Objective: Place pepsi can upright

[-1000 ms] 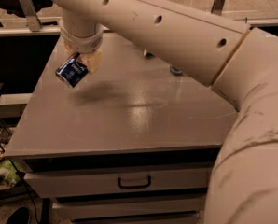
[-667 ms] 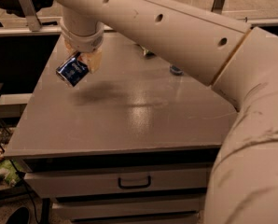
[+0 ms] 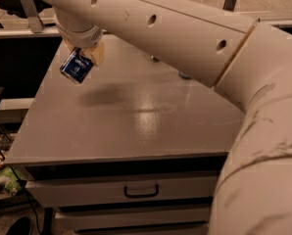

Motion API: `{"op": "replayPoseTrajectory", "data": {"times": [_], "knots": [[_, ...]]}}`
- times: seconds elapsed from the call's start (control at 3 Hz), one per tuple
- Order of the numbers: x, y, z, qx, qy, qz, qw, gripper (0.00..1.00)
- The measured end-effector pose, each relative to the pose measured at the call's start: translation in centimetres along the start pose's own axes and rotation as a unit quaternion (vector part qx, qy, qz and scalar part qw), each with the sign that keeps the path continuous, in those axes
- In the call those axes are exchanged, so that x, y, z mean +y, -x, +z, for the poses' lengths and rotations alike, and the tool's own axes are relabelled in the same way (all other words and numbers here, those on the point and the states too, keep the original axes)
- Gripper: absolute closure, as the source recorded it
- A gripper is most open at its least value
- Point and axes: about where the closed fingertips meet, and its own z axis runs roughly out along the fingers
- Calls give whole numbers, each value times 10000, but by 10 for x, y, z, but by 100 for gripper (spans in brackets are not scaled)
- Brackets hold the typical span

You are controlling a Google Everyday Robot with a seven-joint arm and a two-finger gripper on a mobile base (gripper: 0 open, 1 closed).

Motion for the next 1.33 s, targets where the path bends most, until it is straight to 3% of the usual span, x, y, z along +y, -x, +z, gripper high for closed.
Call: {"op": "replayPoseTrajectory", "data": {"times": [0.33,0.67,1.0,1.33], "knots": [[-13,-16,1,361,-50,-514,9980,100],[-25,-29,5,754,-180,-1159,9902,100],[-39,-33,12,1005,-406,-1822,9773,100],[-49,-29,15,1160,-659,-2585,9568,100]]}}
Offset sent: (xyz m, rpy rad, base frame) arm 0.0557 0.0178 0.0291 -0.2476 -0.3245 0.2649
